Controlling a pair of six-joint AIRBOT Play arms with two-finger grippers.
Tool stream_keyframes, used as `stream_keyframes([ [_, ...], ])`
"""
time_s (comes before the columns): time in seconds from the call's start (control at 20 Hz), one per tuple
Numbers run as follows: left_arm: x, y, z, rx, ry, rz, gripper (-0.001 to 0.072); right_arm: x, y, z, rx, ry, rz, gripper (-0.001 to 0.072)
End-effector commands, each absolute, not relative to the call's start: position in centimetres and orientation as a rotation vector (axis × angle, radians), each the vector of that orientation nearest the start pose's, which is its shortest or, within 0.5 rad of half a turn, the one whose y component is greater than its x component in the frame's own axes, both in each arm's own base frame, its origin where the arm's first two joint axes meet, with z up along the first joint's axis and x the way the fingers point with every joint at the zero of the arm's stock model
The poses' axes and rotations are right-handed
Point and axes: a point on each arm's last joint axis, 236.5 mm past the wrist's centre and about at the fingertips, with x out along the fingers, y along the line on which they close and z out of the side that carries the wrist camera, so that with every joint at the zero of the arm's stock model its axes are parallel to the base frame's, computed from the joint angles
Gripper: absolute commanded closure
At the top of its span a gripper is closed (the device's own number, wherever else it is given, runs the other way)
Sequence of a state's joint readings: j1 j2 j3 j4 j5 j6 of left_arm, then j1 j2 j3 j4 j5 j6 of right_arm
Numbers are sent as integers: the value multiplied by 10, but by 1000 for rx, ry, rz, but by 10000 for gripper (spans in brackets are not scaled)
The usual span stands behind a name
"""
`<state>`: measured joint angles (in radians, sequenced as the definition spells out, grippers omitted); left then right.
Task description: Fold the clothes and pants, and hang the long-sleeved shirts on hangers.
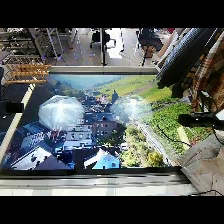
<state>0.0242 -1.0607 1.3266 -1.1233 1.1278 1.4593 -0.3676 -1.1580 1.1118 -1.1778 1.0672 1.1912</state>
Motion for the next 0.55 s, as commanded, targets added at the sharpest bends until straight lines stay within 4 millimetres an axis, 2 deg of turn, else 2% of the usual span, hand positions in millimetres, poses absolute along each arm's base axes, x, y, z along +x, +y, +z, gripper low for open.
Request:
stream_keyframes([
  [0.0, 397, 108, 195, 244, 783, 385, 691, 440, -65, 91, 49, 788, 22, 698],
  [0.1, 397, 108, 195, 244, 783, 385, 691, 463, -80, 120, 27, 639, -35, 699],
  [0.25, 397, 108, 195, 244, 783, 385, 691, 482, -97, 154, 2, 471, -101, 699],
  [0.35, 397, 108, 195, 244, 783, 385, 691, 489, -104, 169, -8, 401, -128, 699],
  [0.5, 397, 108, 195, 244, 783, 385, 691, 493, -109, 181, -16, 348, -149, 699],
])
